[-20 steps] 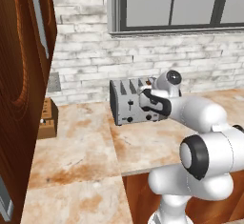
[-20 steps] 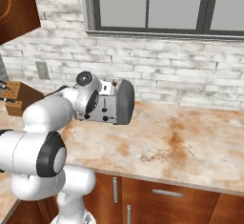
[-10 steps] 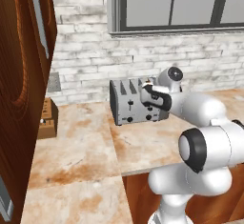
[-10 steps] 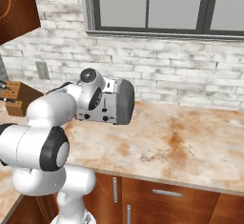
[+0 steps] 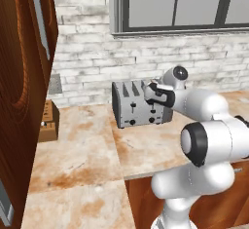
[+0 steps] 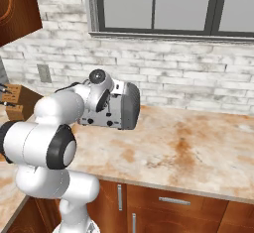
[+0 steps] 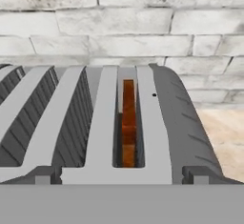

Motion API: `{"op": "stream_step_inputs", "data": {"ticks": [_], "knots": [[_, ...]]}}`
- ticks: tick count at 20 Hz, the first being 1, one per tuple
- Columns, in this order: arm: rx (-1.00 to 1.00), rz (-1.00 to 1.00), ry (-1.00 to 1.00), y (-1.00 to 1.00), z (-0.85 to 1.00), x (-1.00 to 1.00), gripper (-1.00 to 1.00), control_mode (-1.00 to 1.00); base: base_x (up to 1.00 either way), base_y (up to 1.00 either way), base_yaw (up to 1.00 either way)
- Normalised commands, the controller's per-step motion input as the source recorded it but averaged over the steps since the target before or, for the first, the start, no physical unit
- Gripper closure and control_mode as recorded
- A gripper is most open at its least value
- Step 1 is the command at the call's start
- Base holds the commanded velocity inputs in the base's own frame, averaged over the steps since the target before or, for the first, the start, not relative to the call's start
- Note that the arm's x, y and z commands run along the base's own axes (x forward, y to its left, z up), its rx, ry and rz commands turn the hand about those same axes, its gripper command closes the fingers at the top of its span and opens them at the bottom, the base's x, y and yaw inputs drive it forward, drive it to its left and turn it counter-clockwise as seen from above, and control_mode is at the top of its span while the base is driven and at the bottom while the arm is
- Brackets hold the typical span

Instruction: Start the toaster. Once the lever pops up, take the bread to the plate on the dining counter.

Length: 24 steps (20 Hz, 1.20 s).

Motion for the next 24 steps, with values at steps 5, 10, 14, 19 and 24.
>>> {"op": "stream_step_inputs", "data": {"ticks": [5, 10, 14, 19, 24], "knots": [[0.0, 0.0, 0.0, -0.01, 0.0, 0.22, -1.0, -1.0, 0.0, 0.0, 0.0], [0.0, 0.0, 0.0, 0.0, 0.0, 0.24, -1.0, -1.0, 0.0, 0.0, 0.0], [0.0, 0.0, 0.0, 0.0, 0.0, 0.21, -1.0, -1.0, 0.0, 0.0, 0.0], [0.0, 0.0, 0.0, 0.0, 0.0, 0.11, -1.0, -1.0, 0.0, 0.0, 0.0], [0.0, 0.0, 0.0, 0.0, 0.0, 0.07, -1.0, -1.0, 0.0, 0.0, 0.0]]}}
